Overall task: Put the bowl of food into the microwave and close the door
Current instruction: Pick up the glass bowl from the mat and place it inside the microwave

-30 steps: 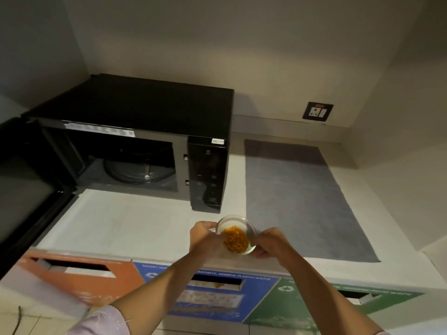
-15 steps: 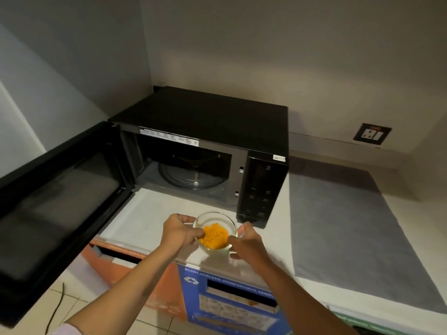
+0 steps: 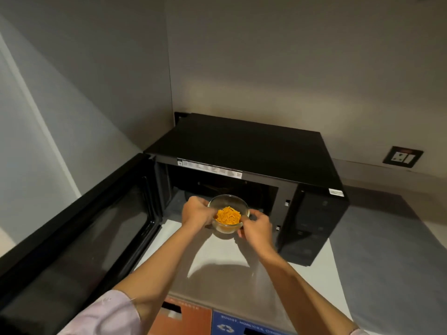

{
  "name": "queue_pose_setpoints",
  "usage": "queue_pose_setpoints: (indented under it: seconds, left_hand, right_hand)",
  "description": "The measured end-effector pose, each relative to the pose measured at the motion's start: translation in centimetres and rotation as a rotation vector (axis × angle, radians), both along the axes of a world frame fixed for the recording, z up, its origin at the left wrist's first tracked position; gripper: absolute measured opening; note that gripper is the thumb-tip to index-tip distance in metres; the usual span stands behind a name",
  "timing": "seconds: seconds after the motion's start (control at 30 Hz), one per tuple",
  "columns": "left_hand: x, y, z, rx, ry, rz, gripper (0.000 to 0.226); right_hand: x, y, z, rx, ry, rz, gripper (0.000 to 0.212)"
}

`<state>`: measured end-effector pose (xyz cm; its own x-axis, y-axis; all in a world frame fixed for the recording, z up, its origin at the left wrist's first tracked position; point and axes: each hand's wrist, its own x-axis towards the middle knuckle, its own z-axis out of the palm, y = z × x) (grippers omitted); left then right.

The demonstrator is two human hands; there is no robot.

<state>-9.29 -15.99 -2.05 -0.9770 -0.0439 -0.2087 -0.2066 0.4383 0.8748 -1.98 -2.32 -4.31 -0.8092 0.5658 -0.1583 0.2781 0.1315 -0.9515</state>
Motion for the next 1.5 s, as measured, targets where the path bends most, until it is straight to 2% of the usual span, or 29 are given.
queue_pose_setpoints:
  seconds: [0.17, 0.27, 0.33, 0.4, 0.5, 0.6, 0.73, 0.97, 1.07, 1.23, 1.37, 1.43, 1.5]
  left_hand:
    - [-3.8, 0.5, -1.3, -0.031, 0.004, 0.016, 0.03]
    - [-6.2, 1.0, -1.9, 0.014, -0.004, 0.042, 0.018]
    - [-7.9, 1.3, -1.9, 0.021, 0.009, 0.046, 0.021]
    - [-9.4, 1.7, -2.1, 0.006, 0.022, 0.051, 0.019]
    - [-11.4, 2.3, -2.9, -0.008, 0.048, 0.063, 0.041]
    - [-12.6, 2.5, -3.7, -0.019, 0.061, 0.047, 0.046]
    - [-13.3, 2.9, -4.6, -0.012, 0.092, 0.022, 0.058]
    - [-14.2, 3.9, -4.6, -0.049, 0.16, -0.065, 0.06]
    - [-14.7, 3.9, -4.6, -0.048, 0.147, -0.064, 0.059]
    - [-14.9, 3.8, -4.9, -0.08, 0.127, -0.058, 0.058]
    - [-14.9, 3.7, -5.2, -0.084, 0.104, -0.076, 0.061]
    - [-14.6, 3.7, -5.4, -0.059, 0.092, -0.081, 0.062]
    - [-13.9, 3.7, -5.5, -0.044, 0.075, -0.098, 0.059]
  right_hand:
    - [-5.0, 0.2, -0.3, 0.056, -0.002, -0.006, 0.032]
    - [-7.7, 0.8, -0.6, 0.06, -0.03, 0.003, 0.024]
    - [-9.6, 1.1, -0.7, 0.072, -0.063, 0.007, 0.015]
    - [-11.3, 1.4, -1.0, 0.089, -0.076, 0.004, 0.021]
    - [-13.3, 1.6, -1.6, 0.108, -0.059, 0.025, 0.014]
    - [-14.7, 2.1, -2.4, 0.141, -0.062, 0.028, 0.027]
    - [-15.8, 2.6, -3.5, 0.139, -0.047, 0.018, 0.03]
    - [-16.7, 3.6, -3.9, 0.135, -0.038, 0.018, 0.016]
    - [-17.1, 3.8, -4.1, 0.13, -0.057, 0.032, 0.026]
    - [-17.6, 3.9, -4.6, 0.127, -0.073, 0.093, 0.014]
    - [-17.7, 3.9, -5.0, 0.127, -0.043, 0.114, 0.019]
    - [-17.5, 4.0, -4.9, 0.119, -0.037, 0.129, 0.014]
    - [-17.0, 3.9, -4.8, 0.142, -0.048, 0.147, 0.027]
